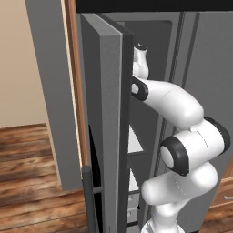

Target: Take the bell pepper and mushroom out of the freezer and place them in the tupperware container on the counter. Then put the tupperware containing the vegetables back in the freezer.

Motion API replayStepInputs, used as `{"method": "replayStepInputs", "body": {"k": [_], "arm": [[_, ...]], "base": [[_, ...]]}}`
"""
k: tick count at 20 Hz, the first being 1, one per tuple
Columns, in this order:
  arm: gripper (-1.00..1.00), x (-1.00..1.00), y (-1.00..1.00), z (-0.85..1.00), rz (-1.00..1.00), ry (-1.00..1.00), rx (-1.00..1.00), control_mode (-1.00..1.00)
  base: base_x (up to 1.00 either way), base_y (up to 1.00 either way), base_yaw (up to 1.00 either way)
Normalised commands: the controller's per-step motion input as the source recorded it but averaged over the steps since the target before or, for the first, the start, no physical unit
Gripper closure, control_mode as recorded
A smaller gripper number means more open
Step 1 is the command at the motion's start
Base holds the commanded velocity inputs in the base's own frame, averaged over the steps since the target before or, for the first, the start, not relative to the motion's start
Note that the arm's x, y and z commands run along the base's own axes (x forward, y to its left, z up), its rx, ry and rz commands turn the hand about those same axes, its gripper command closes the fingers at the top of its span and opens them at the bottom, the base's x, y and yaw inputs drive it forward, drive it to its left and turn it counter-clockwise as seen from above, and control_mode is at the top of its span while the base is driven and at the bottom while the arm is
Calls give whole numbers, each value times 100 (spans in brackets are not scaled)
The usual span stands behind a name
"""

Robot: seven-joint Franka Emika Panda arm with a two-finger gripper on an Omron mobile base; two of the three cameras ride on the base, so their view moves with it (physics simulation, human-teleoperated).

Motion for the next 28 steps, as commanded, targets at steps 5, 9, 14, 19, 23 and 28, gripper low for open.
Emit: {"method": "replayStepInputs", "body": {"k": [5, 9, 14, 19, 23, 28], "arm": [[-100, 18, 7, -19, 0, 0, 0, -100], [-100, 17, 9, -25, 0, 0, 0, -100], [100, 11, 9, -27, 0, 0, 0, -100], [100, 2, 1, -35, 0, 3, 0, -100], [100, 0, 3, -52, 1, 10, 0, -100], [100, -5, 20, -70, 3, 14, -4, -100]], "base": [[0, 0, 0], [0, 0, 0], [0, 0, 0], [0, 0, 0], [0, 0, 0], [0, 0, 0]]}}
